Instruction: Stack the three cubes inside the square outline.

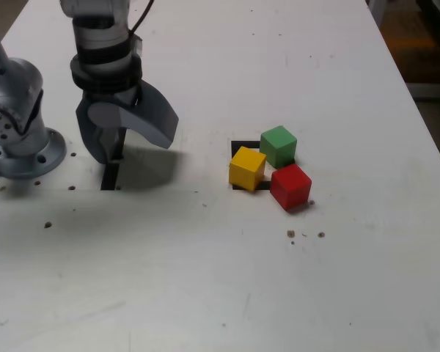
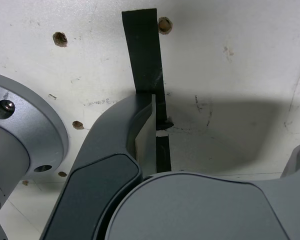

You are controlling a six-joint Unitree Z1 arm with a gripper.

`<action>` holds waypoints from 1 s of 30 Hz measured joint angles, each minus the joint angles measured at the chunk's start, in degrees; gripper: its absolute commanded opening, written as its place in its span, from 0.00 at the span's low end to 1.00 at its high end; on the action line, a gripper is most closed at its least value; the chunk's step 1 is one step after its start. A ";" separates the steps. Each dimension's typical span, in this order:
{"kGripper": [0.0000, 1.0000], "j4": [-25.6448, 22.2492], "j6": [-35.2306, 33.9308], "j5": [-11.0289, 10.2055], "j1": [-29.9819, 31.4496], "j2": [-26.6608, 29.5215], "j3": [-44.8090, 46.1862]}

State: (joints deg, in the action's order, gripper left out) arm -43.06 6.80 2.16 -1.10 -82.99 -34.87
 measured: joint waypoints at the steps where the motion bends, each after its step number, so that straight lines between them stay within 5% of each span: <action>1: 1.00 0.01 0.00 0.01 0.00 0.06 0.07; 20: 1.00 2.14 0.00 0.08 0.02 2.78 2.74; 30: 1.00 -5.41 0.00 -1.23 0.10 -3.32 -12.19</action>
State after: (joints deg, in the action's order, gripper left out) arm -48.47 6.80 0.93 -1.00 -86.31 -47.06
